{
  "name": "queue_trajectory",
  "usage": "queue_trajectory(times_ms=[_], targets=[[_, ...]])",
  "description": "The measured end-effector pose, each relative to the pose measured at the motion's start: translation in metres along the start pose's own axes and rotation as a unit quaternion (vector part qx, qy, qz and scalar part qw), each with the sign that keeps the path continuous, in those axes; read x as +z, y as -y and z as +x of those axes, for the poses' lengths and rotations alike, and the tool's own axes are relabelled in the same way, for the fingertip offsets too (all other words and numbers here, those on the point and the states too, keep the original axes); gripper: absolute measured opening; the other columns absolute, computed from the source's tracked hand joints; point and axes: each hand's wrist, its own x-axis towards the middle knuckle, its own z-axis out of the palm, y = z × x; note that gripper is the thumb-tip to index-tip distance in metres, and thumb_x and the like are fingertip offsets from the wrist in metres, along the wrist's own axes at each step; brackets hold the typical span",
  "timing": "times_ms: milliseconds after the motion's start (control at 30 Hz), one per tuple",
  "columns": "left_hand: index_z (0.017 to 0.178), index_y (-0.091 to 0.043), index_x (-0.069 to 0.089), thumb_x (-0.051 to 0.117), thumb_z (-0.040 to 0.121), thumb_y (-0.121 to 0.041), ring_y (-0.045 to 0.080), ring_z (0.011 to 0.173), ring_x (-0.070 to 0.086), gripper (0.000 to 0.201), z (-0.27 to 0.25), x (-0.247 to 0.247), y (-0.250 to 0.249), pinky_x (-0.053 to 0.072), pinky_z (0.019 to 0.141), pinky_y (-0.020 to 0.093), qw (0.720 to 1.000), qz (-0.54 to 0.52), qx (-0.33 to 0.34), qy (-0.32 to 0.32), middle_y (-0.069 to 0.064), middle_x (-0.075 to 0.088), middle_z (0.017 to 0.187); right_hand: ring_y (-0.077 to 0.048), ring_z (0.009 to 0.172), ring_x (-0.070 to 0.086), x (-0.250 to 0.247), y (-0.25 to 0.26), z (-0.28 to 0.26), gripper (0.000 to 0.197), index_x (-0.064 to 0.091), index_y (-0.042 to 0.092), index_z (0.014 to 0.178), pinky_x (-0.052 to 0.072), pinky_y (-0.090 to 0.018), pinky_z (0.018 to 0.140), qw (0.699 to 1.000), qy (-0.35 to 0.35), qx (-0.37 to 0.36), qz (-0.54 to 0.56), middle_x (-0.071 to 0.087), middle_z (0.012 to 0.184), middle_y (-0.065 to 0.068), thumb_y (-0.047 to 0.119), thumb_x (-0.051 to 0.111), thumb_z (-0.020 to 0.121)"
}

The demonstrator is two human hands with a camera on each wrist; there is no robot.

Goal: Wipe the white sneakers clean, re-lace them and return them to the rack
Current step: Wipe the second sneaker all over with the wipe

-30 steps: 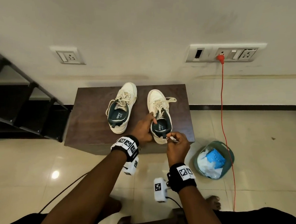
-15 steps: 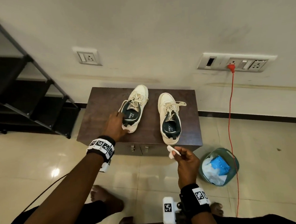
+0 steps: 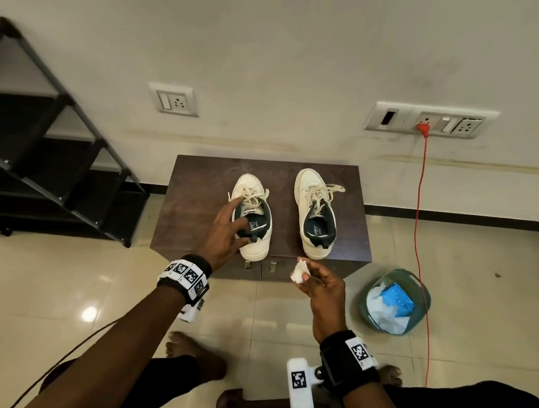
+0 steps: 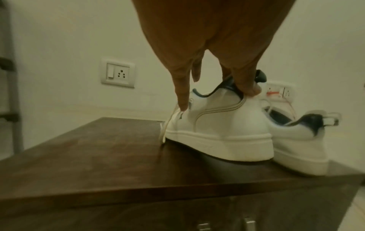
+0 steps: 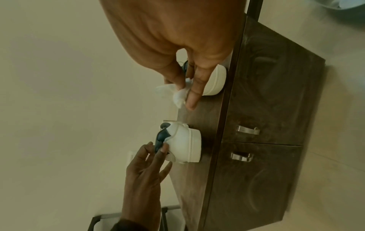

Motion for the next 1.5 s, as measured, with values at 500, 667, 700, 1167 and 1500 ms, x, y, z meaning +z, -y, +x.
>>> queue_trajectory(times_ms=[500,667,700,1167,1500], targets=[[0.098,-0.005,0.064,0.068,0.094,-0.010,0.014,0.097,0.067,0.008,-0.046,-0.021,-0.038,0.053,0.079,0.026,0.893,-0.408,-0.072,-0.179,0.009,0.073,0.103,-0.008,0.098,0.067,0.107,0.061,-0.010,0.028,0.080,0.013,0.098,0.057,-0.028,0.085,0.891,0.001,-0.354,-0.285,0.070,0.106,-0.001,-0.008,0.071,0.083],[0.106,-0.010,0.065,0.066,0.098,-0.015,0.025,0.101,0.069,0.010,-0.041,-0.030,-0.030,0.057,0.083,0.043,0.891,-0.415,-0.064,-0.173,0.008,0.072,0.105,-0.010,0.108,0.060,0.121,0.054,-0.020,0.026,0.078,0.011,0.106,0.049,-0.017,0.090,0.824,0.018,-0.415,-0.384,0.062,0.117,-0.007,0.002,0.076,0.082],[0.109,-0.013,0.065,0.066,0.098,-0.016,0.023,0.103,0.070,0.011,-0.039,-0.033,-0.027,0.058,0.085,0.043,0.895,-0.407,-0.064,-0.172,0.005,0.073,0.108,-0.013,0.108,0.061,0.124,0.052,-0.021,0.024,0.078,0.009,0.105,0.048,-0.014,0.091,0.816,0.025,-0.427,-0.390,0.062,0.117,-0.009,0.000,0.076,0.083],[0.112,-0.005,0.067,0.059,0.101,-0.008,0.027,0.099,0.072,0.014,-0.024,-0.046,-0.025,0.055,0.088,0.042,0.895,-0.412,-0.073,-0.156,0.007,0.076,0.103,-0.020,0.096,0.064,0.155,0.060,0.011,0.021,0.076,0.006,0.105,0.056,-0.035,0.080,0.799,0.034,-0.475,-0.367,0.064,0.104,-0.008,-0.003,0.072,0.087],[0.107,0.003,0.067,0.062,0.096,0.001,0.017,0.101,0.072,0.013,-0.016,-0.043,-0.038,0.055,0.087,0.029,0.886,-0.426,-0.090,-0.160,0.010,0.076,0.106,-0.021,0.086,0.062,0.107,0.060,0.003,0.021,0.077,0.009,0.099,0.053,-0.038,0.071,0.734,0.050,-0.489,-0.468,0.069,0.094,-0.004,-0.002,0.077,0.081]])
